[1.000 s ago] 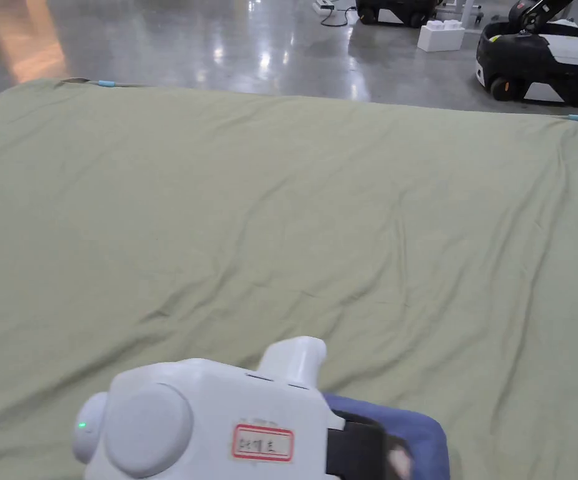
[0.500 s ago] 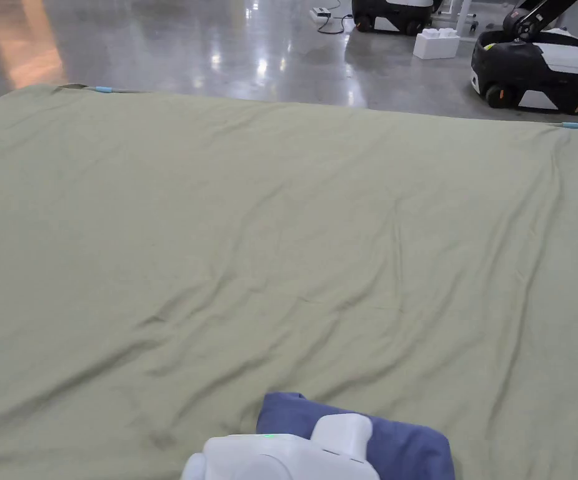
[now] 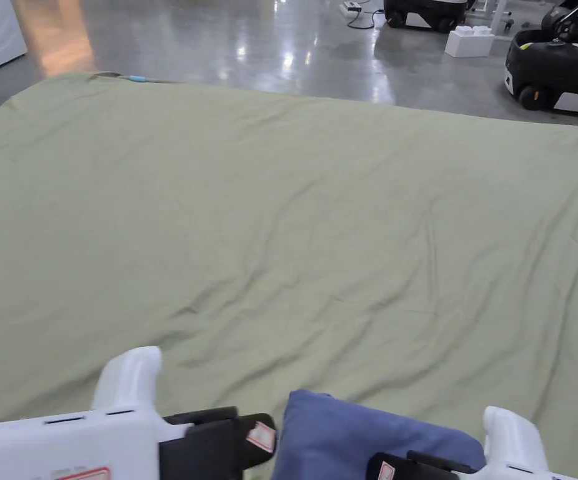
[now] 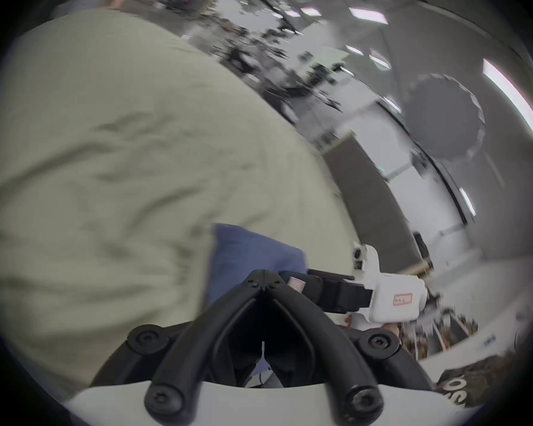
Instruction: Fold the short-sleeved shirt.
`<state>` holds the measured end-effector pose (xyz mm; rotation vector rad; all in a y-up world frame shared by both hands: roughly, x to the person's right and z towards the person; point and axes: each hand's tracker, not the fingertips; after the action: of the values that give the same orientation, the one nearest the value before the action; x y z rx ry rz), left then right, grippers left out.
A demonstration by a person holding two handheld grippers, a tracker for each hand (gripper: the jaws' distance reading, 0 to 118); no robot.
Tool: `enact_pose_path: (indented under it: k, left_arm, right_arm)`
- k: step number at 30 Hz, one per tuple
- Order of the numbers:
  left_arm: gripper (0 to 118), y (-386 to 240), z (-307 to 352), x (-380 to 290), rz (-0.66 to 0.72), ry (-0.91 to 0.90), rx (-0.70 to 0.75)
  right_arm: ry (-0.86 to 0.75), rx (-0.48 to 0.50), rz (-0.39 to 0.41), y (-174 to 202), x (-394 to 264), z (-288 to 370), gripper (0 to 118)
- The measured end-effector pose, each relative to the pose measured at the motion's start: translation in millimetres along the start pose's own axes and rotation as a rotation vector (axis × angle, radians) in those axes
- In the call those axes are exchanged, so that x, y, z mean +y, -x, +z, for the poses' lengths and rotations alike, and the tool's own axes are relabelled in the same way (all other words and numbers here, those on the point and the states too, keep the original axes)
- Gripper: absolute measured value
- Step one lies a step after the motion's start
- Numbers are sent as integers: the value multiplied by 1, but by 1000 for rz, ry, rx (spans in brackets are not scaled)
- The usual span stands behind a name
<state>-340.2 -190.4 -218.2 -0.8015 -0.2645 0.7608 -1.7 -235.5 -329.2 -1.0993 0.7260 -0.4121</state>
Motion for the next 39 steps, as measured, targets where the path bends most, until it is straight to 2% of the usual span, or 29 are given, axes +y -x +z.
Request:
enact_pose_path:
  k: [2, 6, 8, 9, 10, 11, 12, 15, 17, 22, 24, 25, 26, 31, 33, 36, 39]
  left_arm:
    - [0, 15, 4, 0, 51, -8, -33]
    - [0, 27, -7, -3, 75, 45, -89]
    - [1, 28, -19, -4, 70, 62, -119]
    - [14, 29, -27, -5, 71, 69, -131]
    - [36, 30, -33, -5, 78, 72, -132]
    - [72, 34, -42, -5, 87, 79, -131]
    - [87, 36, -50, -4, 105, 96, -135]
    - [87, 39, -67, -1, 165, 155, -189]
    - [86, 37, -74, -1, 160, 166, -199]
    - [86, 16, -102, -9, -11, 276, -98]
    - [53, 2, -105, -12, -97, 261, -72]
    - [49, -4, -108, -11, -113, 273, -80]
    - [48, -9, -110, -12, -131, 248, 18]
    - [43, 15, -101, 1, 28, 300, -84]
    - [42, 22, -92, 8, 65, 324, -127]
    - [41, 36, -68, 22, 34, 327, -105]
    - [41, 60, -40, 40, 36, 333, -76]
  right_arm:
    - [6, 13, -44, -8, 1, -6, 3]
    - [50, 78, -237, -32, 1, -13, 3]
    - [45, 80, -204, -34, -1, -14, 3]
    - [40, 69, -181, -31, -2, -14, 3]
    - [33, 52, -150, -27, -2, -14, 3]
    - [33, 31, -116, -23, -2, -14, 3]
    - [33, 19, -95, -20, -3, -14, 3]
    - [38, 29, -104, -22, -1, -13, 3]
    - [43, 60, -144, -28, -1, -13, 3]
    - [33, 89, -183, -33, -4, -13, 3]
    - [27, 93, -188, -33, -5, -12, 3]
    - [27, 94, -192, -32, -5, -9, 3]
    - [28, 82, -196, -31, -4, -5, 3]
    - [-19, 37, -227, -32, -10, 32, 3]
    - [-47, -40, -218, -33, -12, 50, 3]
    - [-86, -151, -198, -34, -14, 71, 3]
    - [-110, -203, -198, -29, -15, 81, 3]
